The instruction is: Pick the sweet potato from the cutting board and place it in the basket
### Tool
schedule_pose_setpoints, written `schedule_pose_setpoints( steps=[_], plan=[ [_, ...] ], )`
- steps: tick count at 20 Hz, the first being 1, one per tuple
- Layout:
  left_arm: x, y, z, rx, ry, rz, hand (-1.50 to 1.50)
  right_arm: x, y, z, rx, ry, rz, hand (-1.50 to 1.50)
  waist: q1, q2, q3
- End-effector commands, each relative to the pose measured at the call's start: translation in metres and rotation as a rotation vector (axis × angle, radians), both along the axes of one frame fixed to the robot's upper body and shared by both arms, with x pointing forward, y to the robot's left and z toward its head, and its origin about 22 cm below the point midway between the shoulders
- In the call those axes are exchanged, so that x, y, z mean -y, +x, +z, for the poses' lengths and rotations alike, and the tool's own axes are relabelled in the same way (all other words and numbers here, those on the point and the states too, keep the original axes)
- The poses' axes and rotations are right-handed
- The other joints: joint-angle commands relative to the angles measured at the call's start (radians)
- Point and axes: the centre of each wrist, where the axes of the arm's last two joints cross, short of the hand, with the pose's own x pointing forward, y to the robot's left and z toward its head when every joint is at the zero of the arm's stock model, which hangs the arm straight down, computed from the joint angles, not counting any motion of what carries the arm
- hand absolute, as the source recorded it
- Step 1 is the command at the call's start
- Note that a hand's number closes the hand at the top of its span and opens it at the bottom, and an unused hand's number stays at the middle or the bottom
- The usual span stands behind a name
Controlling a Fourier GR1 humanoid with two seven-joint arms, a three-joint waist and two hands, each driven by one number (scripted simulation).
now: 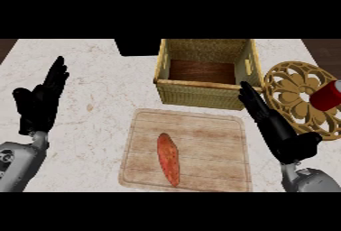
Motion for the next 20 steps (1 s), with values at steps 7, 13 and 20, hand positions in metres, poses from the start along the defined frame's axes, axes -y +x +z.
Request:
schedule_pose_setpoints(
  steps=[7, 13, 20],
  plan=[
    [0.046, -0.035, -0.024, 0.066, -0.259, -0.077, 0.0, -0.072, -0.045, 0.054, 0.314, -0.09, 0.123, 1.5, 0.065, 0.007, -0.004],
    [0.05, -0.053, -0.038, 0.07, -0.276, -0.051, 0.0, -0.169, -0.086, 0.013, 0.221, -0.074, -0.132, -1.5, 0.044, 0.001, -0.004],
    [0.036, -0.058, -0.038, 0.06, -0.271, -0.002, 0.0, -0.136, -0.051, -0.003, 0.116, -0.479, -0.458, -1.5, -0.009, -0.013, -0.012]
  ],
)
